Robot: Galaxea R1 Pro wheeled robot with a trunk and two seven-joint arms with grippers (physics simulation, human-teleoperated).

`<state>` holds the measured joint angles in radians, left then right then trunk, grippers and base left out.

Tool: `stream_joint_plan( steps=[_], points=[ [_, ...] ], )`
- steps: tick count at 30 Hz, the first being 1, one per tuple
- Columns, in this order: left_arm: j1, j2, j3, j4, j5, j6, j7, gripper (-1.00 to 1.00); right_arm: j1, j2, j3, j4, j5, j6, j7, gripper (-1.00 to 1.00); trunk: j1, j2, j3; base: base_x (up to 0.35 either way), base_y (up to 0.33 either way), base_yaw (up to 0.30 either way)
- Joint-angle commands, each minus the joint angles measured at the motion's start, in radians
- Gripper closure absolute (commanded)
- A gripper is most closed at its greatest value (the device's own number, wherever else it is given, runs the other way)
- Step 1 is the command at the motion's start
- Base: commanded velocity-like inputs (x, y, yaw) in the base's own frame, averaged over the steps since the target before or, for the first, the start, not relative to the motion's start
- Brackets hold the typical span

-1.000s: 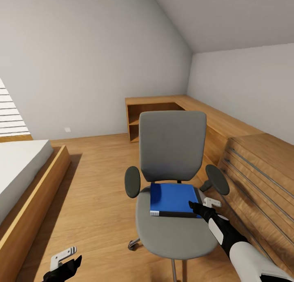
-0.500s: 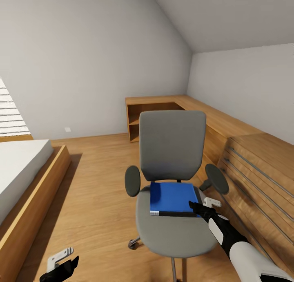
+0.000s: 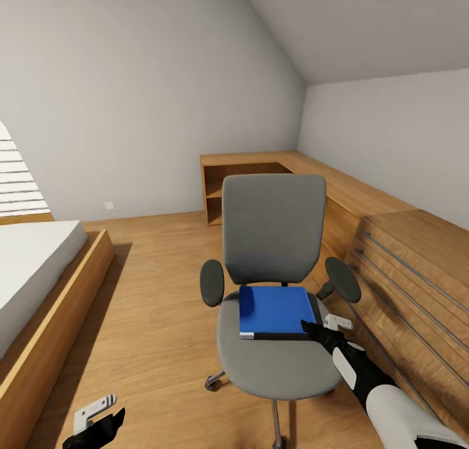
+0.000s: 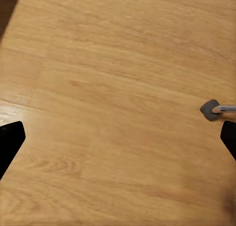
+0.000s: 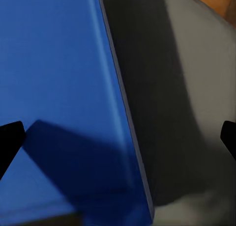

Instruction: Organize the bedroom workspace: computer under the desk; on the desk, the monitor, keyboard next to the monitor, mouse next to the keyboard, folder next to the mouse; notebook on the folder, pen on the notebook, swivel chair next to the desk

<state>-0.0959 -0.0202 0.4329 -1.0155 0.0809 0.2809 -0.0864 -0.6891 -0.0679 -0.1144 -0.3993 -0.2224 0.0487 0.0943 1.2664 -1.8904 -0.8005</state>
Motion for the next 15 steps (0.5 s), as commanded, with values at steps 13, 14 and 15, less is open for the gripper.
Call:
stream_joint_plan(
  steps=[13, 14, 15],
  points=[
    [-0.001, -0.002, 0.004, -0.001, 0.008, 0.008, -0.005, -1.00, 0.000, 0.000, -0.005, 0.025, -0.005, 0.005, 0.005, -1.00, 0.000, 0.000, -0.001, -0.112, 0.000, 0.000],
    [-0.001, -0.002, 0.004, -0.001, 0.008, 0.008, -0.005, -1.00, 0.000, 0.000, -0.005, 0.025, -0.005, 0.005, 0.005, -1.00, 0.000, 0.000, -0.001, -0.128, 0.000, 0.000],
    [-0.001, -0.002, 0.004, -0.001, 0.008, 0.008, -0.005, -1.00, 0.000, 0.000, -0.005, 0.025, -0.005, 0.005, 0.005, -1.00, 0.000, 0.000, -0.001, -0.102, 0.000, 0.000]
  ],
)
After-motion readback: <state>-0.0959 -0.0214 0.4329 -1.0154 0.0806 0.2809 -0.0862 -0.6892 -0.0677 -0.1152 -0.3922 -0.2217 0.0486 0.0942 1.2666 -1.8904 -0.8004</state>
